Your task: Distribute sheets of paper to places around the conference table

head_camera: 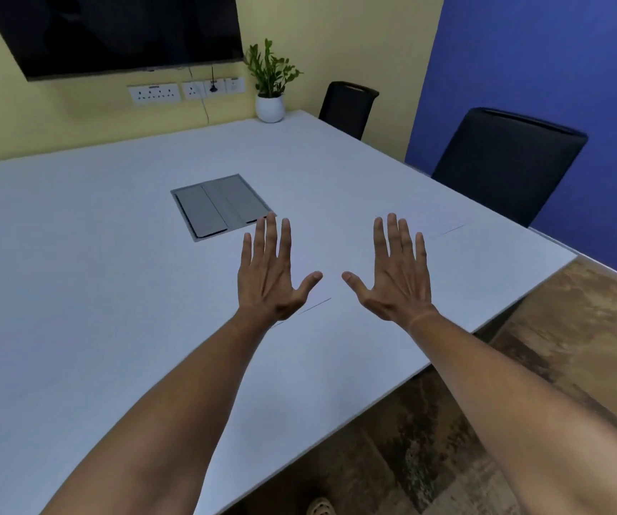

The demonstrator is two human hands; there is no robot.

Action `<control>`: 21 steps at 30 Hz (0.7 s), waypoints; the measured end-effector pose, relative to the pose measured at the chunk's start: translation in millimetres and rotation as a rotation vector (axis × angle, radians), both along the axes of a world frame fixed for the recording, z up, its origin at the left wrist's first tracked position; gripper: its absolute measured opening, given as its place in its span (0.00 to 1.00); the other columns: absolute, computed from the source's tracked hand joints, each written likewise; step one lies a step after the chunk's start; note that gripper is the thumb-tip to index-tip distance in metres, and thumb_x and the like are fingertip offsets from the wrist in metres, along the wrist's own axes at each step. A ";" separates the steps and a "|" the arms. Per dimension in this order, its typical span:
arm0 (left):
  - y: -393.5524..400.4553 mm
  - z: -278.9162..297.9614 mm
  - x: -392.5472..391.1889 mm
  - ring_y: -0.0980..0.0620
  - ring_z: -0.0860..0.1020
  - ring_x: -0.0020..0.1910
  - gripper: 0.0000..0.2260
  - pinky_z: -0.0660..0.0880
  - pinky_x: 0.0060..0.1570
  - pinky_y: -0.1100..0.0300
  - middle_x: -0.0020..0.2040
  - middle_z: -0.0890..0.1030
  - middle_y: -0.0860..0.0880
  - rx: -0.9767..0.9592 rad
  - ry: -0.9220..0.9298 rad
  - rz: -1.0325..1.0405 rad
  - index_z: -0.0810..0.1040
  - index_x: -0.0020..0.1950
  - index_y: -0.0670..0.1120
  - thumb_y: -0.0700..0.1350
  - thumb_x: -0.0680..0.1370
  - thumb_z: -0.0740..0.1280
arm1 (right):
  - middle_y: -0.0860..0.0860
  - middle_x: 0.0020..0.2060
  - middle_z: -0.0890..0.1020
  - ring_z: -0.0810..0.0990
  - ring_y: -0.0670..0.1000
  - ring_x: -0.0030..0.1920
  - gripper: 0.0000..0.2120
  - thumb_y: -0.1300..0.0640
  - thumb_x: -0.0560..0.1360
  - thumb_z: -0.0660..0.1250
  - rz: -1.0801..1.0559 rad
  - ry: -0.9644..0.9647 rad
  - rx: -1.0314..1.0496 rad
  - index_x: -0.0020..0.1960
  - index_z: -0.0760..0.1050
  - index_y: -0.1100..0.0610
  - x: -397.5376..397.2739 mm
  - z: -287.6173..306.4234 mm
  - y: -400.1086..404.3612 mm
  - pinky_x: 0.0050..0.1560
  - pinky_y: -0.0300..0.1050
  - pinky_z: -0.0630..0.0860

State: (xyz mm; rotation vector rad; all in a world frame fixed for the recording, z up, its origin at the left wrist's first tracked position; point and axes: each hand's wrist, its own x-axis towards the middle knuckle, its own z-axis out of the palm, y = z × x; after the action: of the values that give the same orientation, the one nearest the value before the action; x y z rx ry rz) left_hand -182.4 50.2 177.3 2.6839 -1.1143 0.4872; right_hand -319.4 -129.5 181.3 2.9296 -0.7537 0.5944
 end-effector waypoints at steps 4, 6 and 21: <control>-33.4 -16.8 34.5 0.45 0.35 0.78 0.44 0.40 0.77 0.44 0.80 0.36 0.42 -0.004 0.060 0.059 0.34 0.79 0.45 0.73 0.74 0.41 | 0.58 0.80 0.43 0.42 0.58 0.80 0.48 0.28 0.73 0.49 0.057 0.053 0.023 0.81 0.38 0.56 42.0 -13.9 -34.5 0.78 0.60 0.41; -44.6 -26.4 50.8 0.44 0.36 0.78 0.44 0.40 0.76 0.44 0.80 0.36 0.42 -0.009 0.081 0.090 0.35 0.79 0.45 0.73 0.74 0.41 | 0.57 0.80 0.43 0.43 0.58 0.80 0.47 0.29 0.74 0.50 0.090 0.064 0.040 0.81 0.39 0.56 62.7 -21.9 -48.3 0.78 0.60 0.41; -70.1 -79.0 117.4 0.44 0.37 0.79 0.45 0.39 0.77 0.46 0.80 0.38 0.42 0.061 0.257 0.396 0.36 0.79 0.45 0.73 0.73 0.44 | 0.57 0.81 0.45 0.44 0.58 0.80 0.48 0.29 0.74 0.55 0.326 0.170 0.179 0.81 0.39 0.55 193.7 -69.1 -99.6 0.78 0.59 0.42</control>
State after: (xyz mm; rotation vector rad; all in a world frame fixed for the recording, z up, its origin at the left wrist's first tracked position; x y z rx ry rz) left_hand -65.0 -19.9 98.3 2.9221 -0.5392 0.1568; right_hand -125.7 -229.1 112.2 3.2437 -0.3291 0.3003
